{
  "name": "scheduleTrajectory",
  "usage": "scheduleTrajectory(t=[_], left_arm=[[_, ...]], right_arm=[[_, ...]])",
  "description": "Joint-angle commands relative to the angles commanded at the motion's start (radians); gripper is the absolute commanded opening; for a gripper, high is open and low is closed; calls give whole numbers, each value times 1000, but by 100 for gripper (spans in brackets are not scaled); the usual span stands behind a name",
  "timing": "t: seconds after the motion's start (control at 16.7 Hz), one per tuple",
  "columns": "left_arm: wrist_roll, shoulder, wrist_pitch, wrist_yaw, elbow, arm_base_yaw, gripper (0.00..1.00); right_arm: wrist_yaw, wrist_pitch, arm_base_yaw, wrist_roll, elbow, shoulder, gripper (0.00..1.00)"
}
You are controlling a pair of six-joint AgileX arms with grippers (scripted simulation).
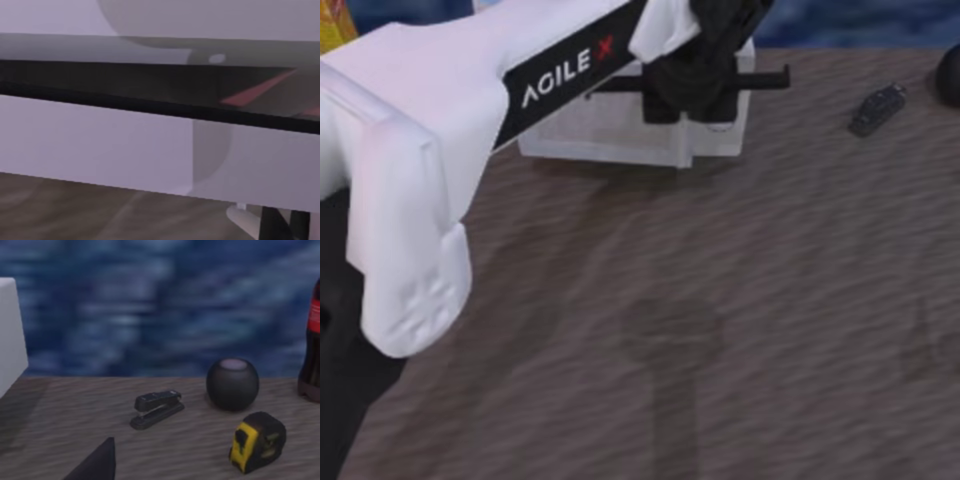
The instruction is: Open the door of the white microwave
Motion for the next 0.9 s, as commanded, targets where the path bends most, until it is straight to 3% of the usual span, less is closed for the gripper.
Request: scheduleTrajectory(t=[0.42, 0.9], left_arm=[[80, -115, 103, 30, -188, 9, 0], [82, -117, 105, 31, -192, 10, 0]], right_arm=[[0, 0, 0, 0, 0, 0, 100], [0, 0, 0, 0, 0, 0, 100]])
